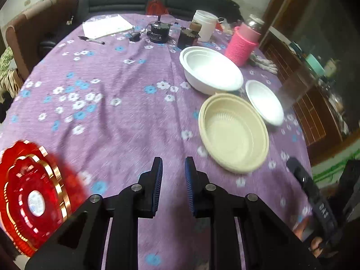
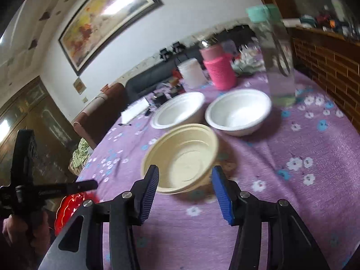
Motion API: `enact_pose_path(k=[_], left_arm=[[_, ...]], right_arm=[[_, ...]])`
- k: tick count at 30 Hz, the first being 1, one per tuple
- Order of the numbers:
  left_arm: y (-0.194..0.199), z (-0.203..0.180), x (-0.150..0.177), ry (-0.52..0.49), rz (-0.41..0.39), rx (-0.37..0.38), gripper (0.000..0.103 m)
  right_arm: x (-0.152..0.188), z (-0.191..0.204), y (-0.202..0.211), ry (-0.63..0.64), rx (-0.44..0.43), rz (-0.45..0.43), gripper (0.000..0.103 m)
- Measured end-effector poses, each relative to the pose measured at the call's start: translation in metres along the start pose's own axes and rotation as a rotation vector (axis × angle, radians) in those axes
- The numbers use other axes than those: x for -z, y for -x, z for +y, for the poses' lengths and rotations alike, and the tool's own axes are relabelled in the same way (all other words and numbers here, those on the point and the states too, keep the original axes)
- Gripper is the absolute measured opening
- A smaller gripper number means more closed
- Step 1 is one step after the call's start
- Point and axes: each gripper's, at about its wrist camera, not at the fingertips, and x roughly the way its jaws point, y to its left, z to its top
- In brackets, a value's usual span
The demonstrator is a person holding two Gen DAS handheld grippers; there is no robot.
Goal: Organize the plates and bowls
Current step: 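Grasp the rim of the beige plastic bowl with the right tool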
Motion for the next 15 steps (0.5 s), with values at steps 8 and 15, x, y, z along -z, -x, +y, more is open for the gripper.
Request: enact_pose_path(k=[8,15], left_arm=[[-0.046,-0.019,-0.035,0.033,-0.002,-0.029,0.017],[-0.069,-0.027,-0.044,0.042,0.028,-0.005,0.023]], right_arm=[[-0.025,-0.041,-0.042,-0.138,-0.026,0.063,0.052],[-0.025,-0.048,-0.058,-0.185,-0.052,0.048,0.052]])
